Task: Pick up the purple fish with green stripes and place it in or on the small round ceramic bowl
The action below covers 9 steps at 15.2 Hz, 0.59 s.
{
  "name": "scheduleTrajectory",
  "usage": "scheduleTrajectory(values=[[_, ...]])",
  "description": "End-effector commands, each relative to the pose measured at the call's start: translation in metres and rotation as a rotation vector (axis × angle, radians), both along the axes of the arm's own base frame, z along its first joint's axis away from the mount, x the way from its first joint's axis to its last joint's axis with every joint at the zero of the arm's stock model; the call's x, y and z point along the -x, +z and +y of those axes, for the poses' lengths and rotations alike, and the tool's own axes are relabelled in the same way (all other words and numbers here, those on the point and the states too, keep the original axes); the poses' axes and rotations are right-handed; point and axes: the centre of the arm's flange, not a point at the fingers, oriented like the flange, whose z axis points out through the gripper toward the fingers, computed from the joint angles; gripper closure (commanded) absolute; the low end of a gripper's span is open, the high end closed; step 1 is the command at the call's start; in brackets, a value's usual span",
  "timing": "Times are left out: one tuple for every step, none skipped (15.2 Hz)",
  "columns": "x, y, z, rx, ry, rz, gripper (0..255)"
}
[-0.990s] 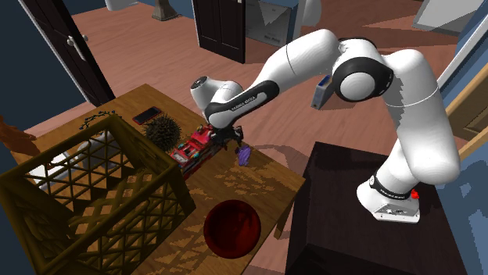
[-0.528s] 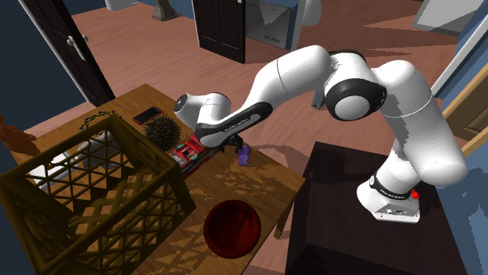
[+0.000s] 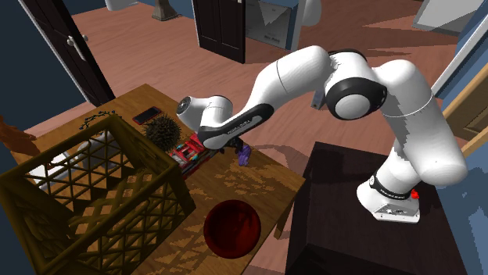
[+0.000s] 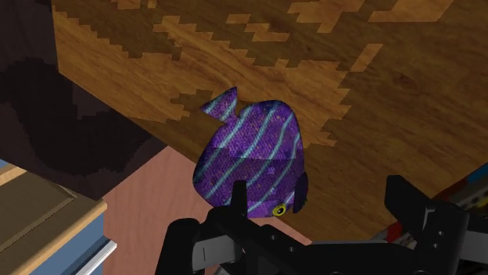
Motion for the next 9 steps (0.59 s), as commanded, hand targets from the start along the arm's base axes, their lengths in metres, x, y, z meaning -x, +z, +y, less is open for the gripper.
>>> scheduleTrajectory(values=[[0.0007,-0.0127,-0.0067,0.002,-0.004,-0.002,0],[0.0007,-0.0127,-0.0067,0.002,-0.004,-0.002,0],[0.0004,-0.0107,-0.0072,0.002,-0.004,-0.002,255],[0.0012,-0.0092,-0.0086,0.002,-0.004,-0.002,255],[0.0014,-0.0078,-0.0107,0.002,-0.004,-0.002,255],[0.0037,-0.0084,-0.0091,0.002,-0.004,-0.002,255],[0.0044,-0.0099,-0.0089,0.002,-0.004,-0.002,255],[0.0045,-0.0101,-0.0095,0.002,-0.004,-0.002,255],[0.0045,-0.0102,-0.009,0.002,-0.004,-0.002,255]])
